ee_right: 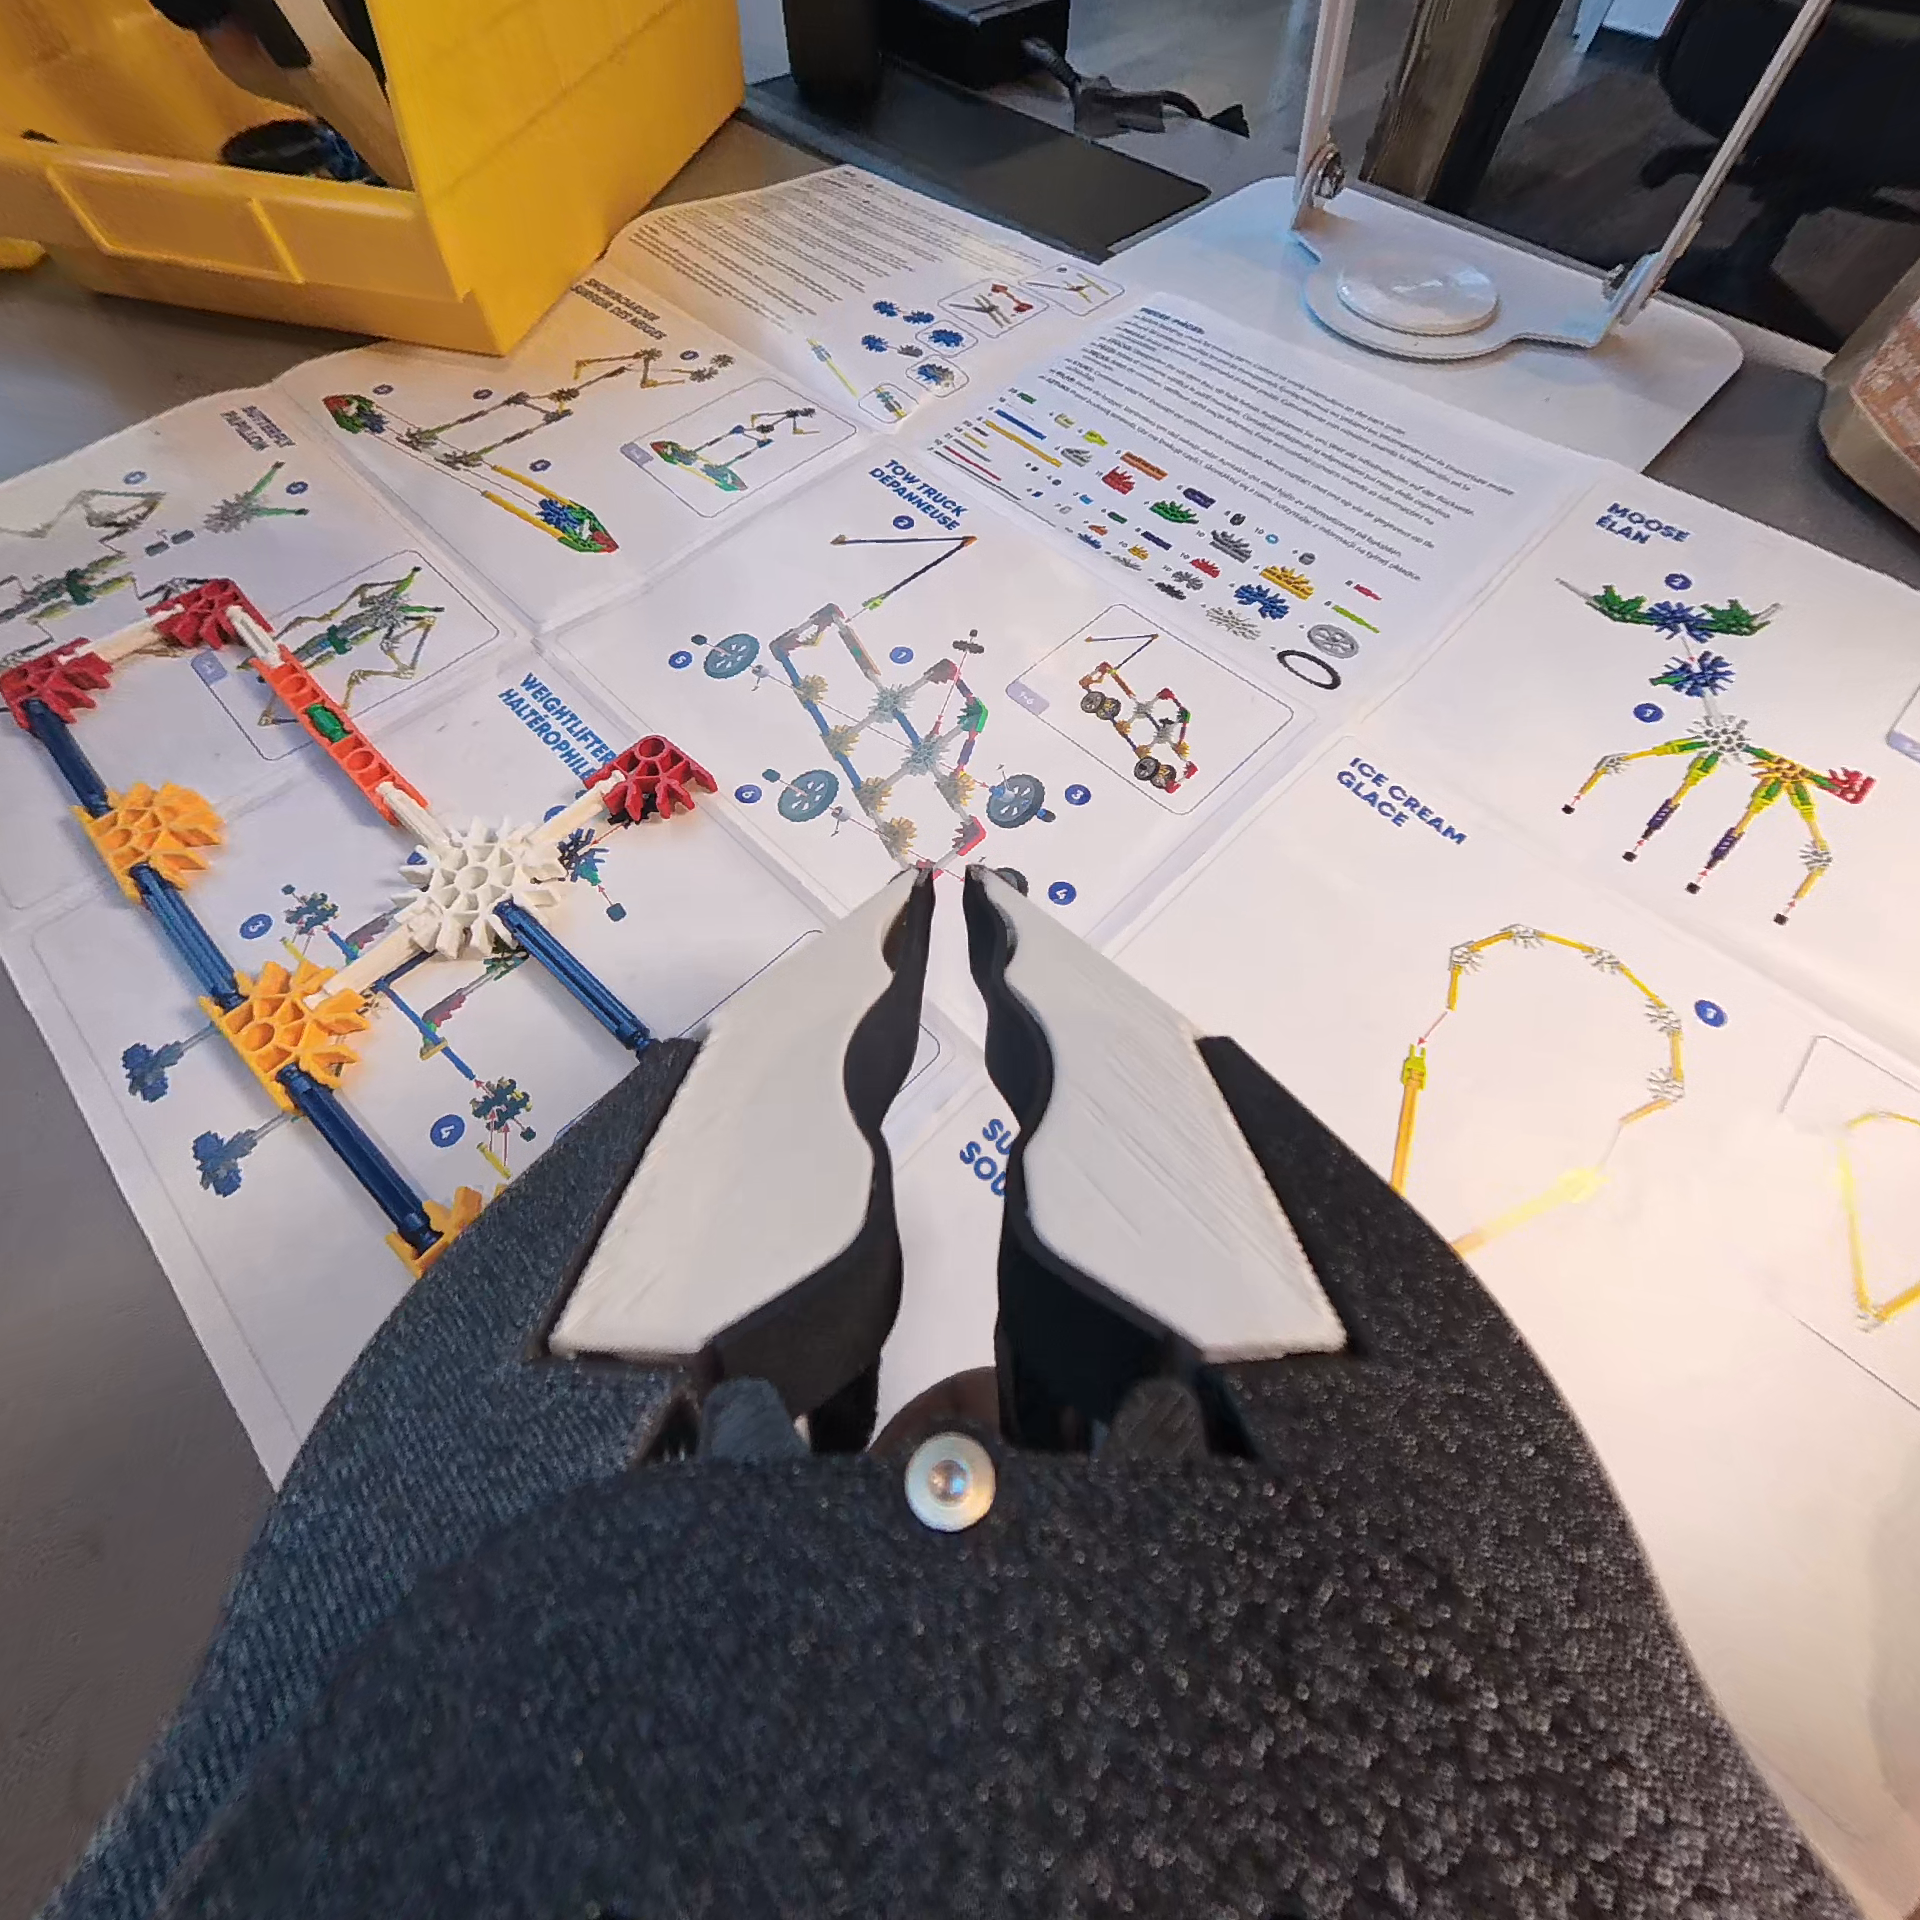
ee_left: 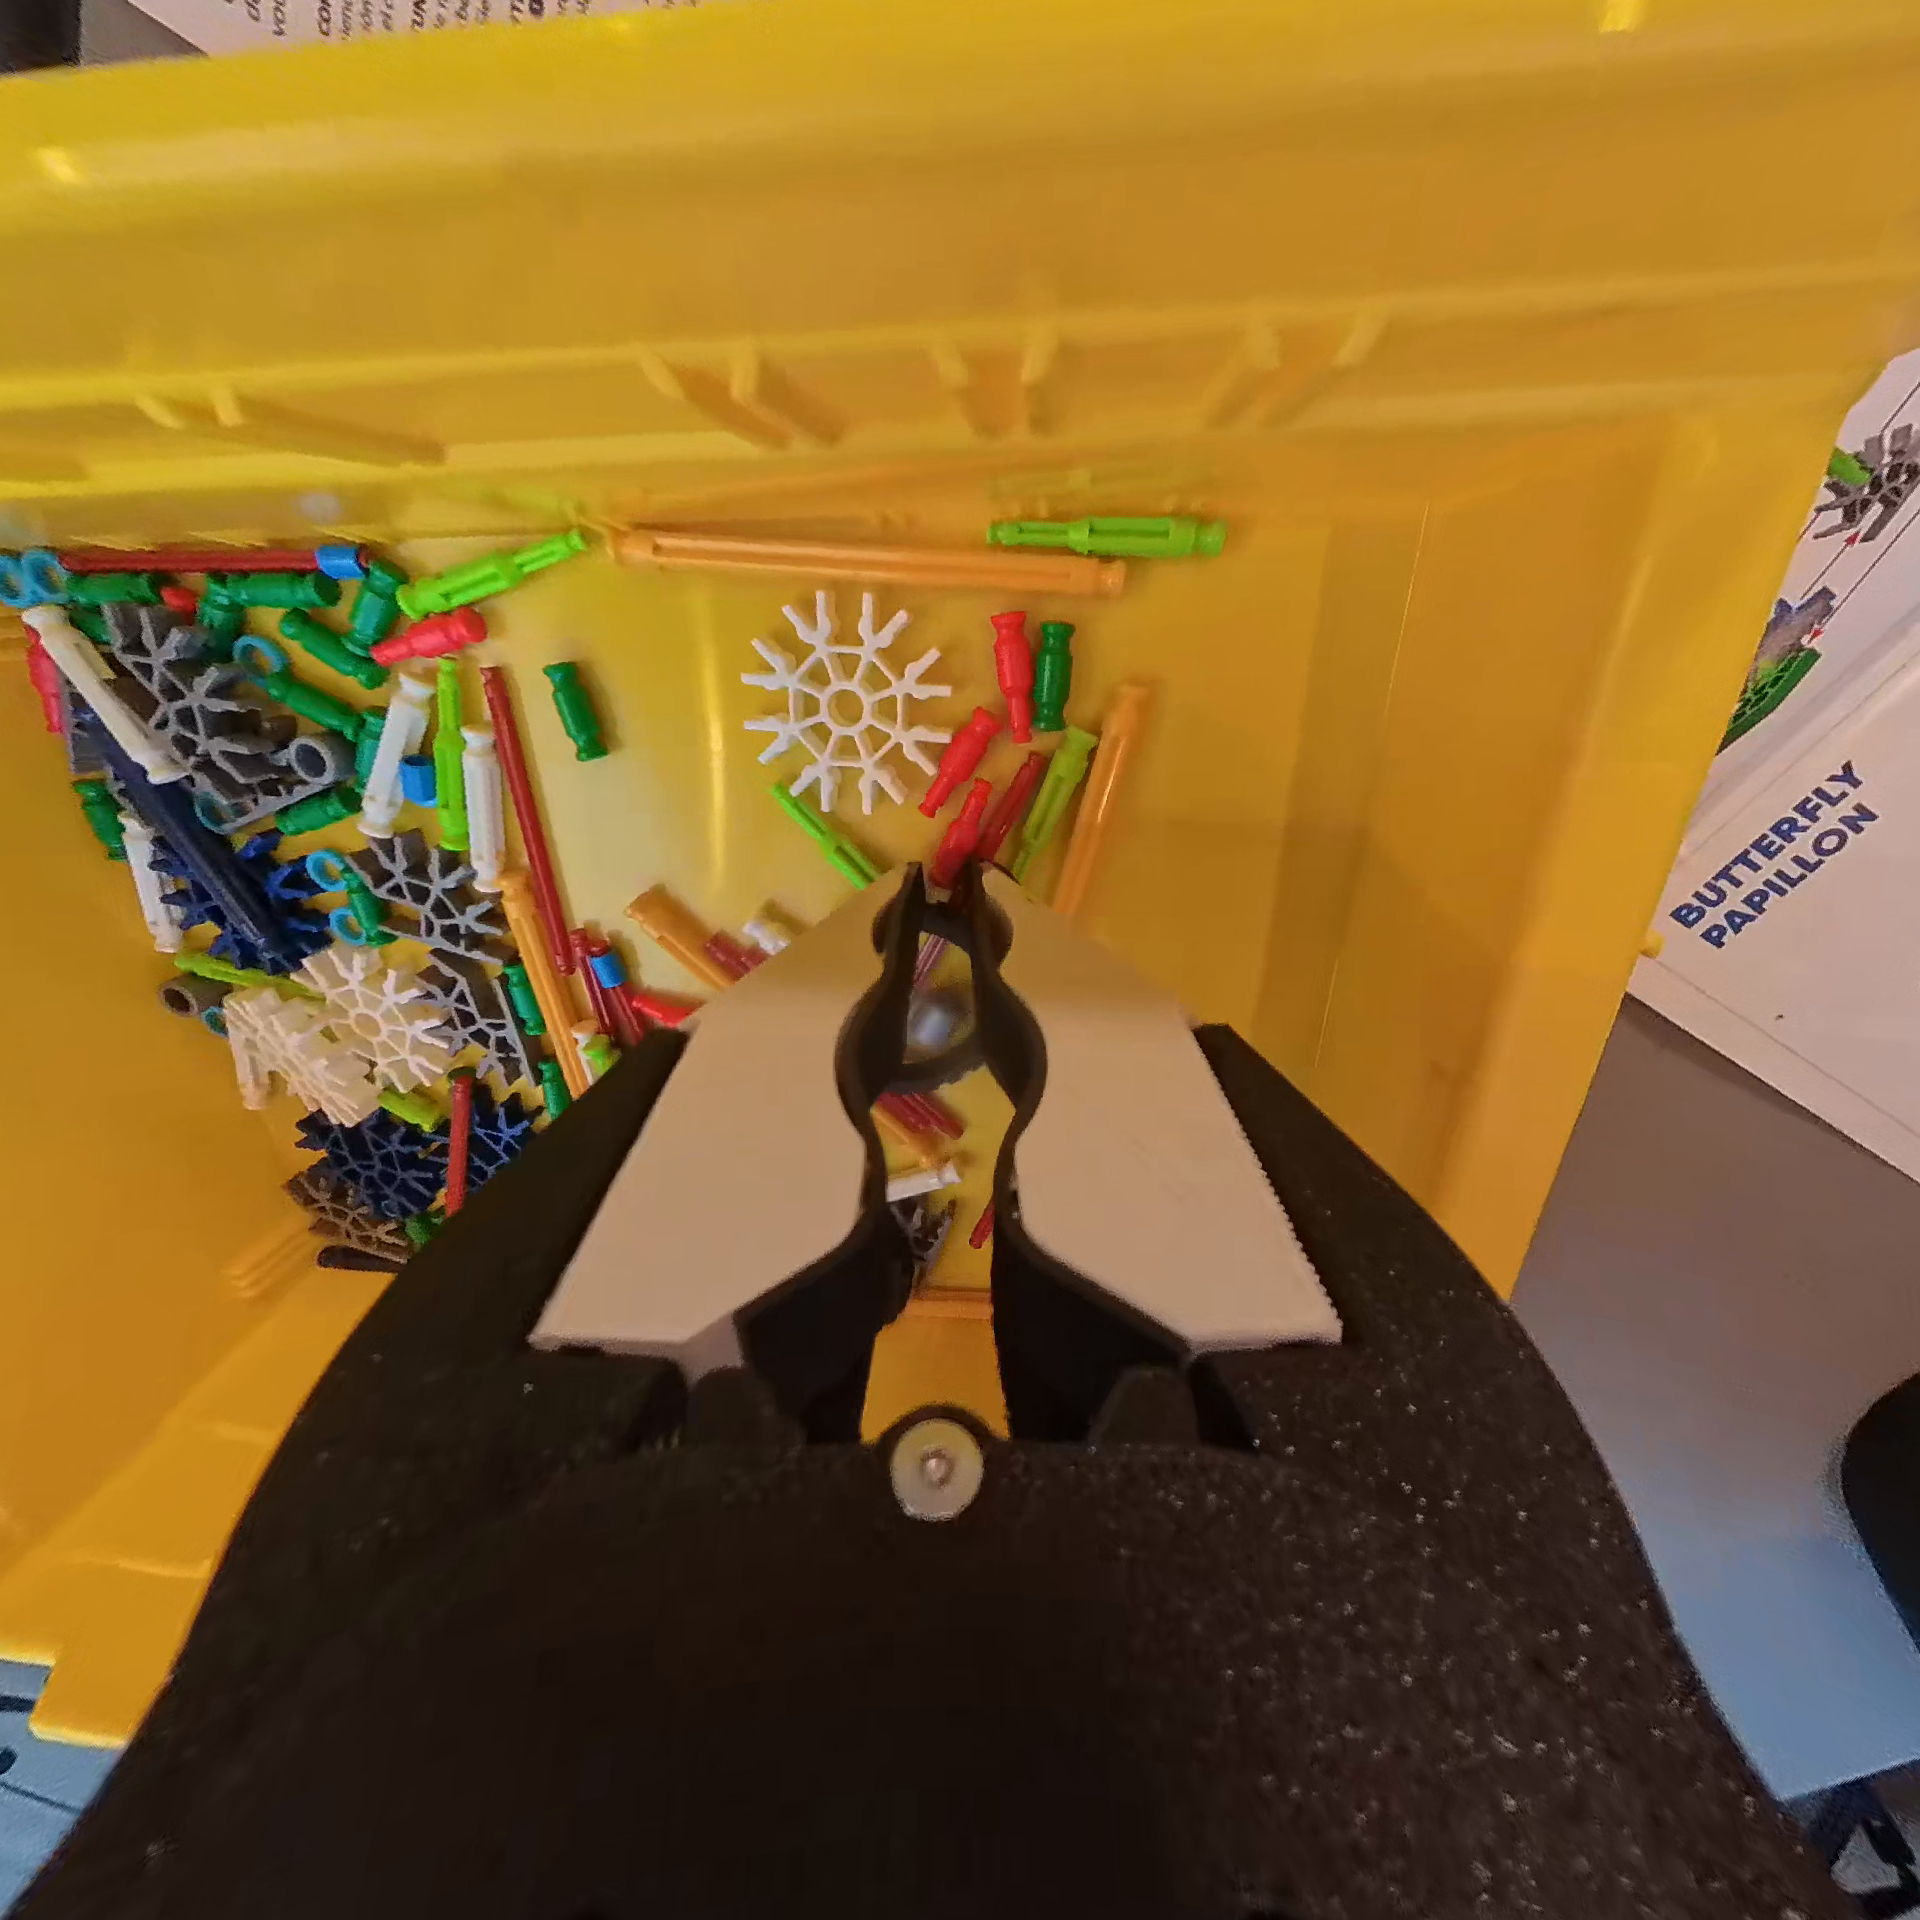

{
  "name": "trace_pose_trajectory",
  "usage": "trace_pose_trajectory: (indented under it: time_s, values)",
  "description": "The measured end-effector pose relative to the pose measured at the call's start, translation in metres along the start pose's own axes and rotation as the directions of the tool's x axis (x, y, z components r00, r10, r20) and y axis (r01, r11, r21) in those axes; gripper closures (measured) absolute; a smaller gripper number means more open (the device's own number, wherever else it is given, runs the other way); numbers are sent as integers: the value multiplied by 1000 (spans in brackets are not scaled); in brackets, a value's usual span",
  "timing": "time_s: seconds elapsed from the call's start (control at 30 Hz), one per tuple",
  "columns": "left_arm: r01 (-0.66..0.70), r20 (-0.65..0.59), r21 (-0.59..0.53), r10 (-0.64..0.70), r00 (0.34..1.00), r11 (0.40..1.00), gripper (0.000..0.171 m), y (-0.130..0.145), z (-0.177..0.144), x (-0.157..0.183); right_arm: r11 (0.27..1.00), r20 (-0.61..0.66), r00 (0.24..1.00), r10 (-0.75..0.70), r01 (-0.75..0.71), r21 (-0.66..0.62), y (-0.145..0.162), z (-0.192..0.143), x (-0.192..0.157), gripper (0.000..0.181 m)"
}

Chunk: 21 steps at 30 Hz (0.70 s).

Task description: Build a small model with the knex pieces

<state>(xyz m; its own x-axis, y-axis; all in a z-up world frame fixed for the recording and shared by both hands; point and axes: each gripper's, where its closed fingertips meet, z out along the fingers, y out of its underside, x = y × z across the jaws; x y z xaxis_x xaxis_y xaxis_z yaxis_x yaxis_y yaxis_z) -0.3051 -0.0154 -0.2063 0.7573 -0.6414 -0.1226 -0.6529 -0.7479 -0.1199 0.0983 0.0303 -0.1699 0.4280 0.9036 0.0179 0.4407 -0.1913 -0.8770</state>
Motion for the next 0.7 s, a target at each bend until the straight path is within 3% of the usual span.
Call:
trace_pose_trajectory:
  time_s: [0.4, 0.7]
  values:
    - [-21, -33, 1, 21, 999, 1000, 167, -5, 2, 0, 1000, 14, 1000, 11, -11, -21, 5, 3, -1, 176]
    - [-136, -48, -45, 134, 990, 990, 170, -6, 3, 2, 1000, 23, 1000, 14, -13, -26, 6, 4, -2, 176]
